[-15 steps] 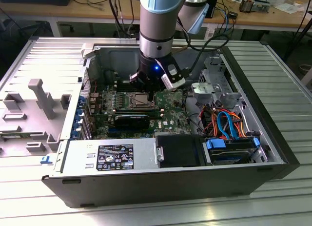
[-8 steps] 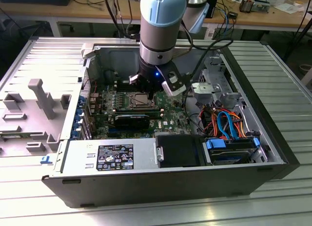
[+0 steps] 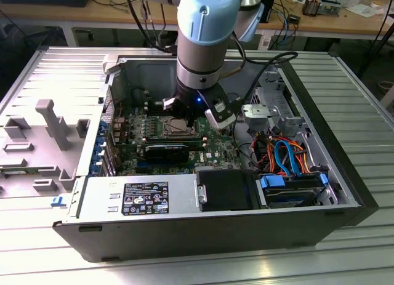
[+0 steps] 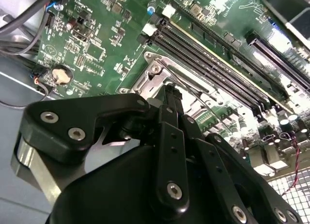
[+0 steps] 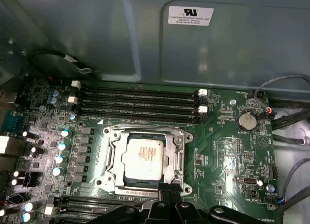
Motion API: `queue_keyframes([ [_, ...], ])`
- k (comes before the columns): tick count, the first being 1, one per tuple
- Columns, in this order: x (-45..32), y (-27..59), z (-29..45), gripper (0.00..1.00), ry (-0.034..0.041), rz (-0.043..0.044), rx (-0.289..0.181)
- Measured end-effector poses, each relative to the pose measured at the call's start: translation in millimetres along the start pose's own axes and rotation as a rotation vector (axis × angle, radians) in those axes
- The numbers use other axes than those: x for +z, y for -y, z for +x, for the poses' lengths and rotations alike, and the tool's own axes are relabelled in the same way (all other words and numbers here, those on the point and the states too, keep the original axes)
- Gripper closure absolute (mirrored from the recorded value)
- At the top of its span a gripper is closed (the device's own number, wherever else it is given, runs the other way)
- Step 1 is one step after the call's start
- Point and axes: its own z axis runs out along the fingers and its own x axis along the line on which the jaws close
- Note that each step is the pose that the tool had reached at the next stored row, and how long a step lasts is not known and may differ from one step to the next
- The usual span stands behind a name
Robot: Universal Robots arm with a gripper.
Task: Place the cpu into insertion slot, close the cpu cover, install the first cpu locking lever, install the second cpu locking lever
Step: 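Install the second cpu locking lever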
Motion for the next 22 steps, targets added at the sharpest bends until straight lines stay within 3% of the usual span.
queue_keyframes([
  [7,-0.1,0.5,0.4,0.89,0.0,0.0001,0.0],
  [15,1.5,10.6,11.7,0.89,0.0002,-0.0015,0.0],
  [22,3.9,12.6,15.7,0.89,0.0001,-0.0016,0.0],
])
